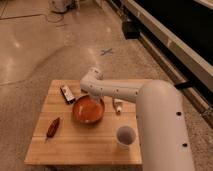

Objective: Drag the ceramic bowl in a circle

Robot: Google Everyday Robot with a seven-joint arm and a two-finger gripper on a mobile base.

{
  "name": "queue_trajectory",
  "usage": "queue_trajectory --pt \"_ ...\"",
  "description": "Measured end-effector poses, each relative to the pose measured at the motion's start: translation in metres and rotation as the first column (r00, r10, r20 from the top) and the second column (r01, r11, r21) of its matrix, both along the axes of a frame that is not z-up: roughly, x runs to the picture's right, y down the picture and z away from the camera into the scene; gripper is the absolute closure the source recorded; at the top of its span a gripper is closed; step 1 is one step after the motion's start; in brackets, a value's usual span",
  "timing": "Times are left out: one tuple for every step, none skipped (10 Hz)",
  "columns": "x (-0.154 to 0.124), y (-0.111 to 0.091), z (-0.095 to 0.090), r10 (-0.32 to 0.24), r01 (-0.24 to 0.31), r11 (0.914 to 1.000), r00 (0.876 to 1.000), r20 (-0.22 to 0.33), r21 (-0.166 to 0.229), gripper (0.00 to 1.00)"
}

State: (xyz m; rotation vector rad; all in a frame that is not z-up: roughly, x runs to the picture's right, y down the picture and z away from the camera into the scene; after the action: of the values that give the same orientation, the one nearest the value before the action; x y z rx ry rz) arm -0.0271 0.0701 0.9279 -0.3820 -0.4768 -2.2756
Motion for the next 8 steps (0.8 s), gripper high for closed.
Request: queue_trajectory --pt "0.013 0.005 -0.002 -0.004 0.004 1.0000 1.000 -0.025 -0.008 1.00" --pt "0.020 0.009 -0.004 -0.006 0.006 0.9999 0.999 -0.038 -0.015 1.00" --pt "0.027 0.015 -0.009 -0.008 0.007 0.9996 0.999 -0.050 -0.027 1.00" --pt "0.031 0.022 -0.014 -0.007 0.005 0.9992 0.998 -0.055 -0.040 0.96" --pt "0.032 0.028 -0.022 -0.003 0.000 0.9985 0.999 -0.054 -0.055 0.87" --pt "0.033 0.033 -0.028 0.000 -0.004 0.9979 0.999 -0.053 -0.065 0.78" --pt "0.033 0.035 -0.036 0.002 -0.005 0.9974 0.999 -0.049 -0.072 0.65" --pt "0.033 0.037 -0.041 0.001 -0.005 0.9970 0.999 -0.047 -0.077 0.56"
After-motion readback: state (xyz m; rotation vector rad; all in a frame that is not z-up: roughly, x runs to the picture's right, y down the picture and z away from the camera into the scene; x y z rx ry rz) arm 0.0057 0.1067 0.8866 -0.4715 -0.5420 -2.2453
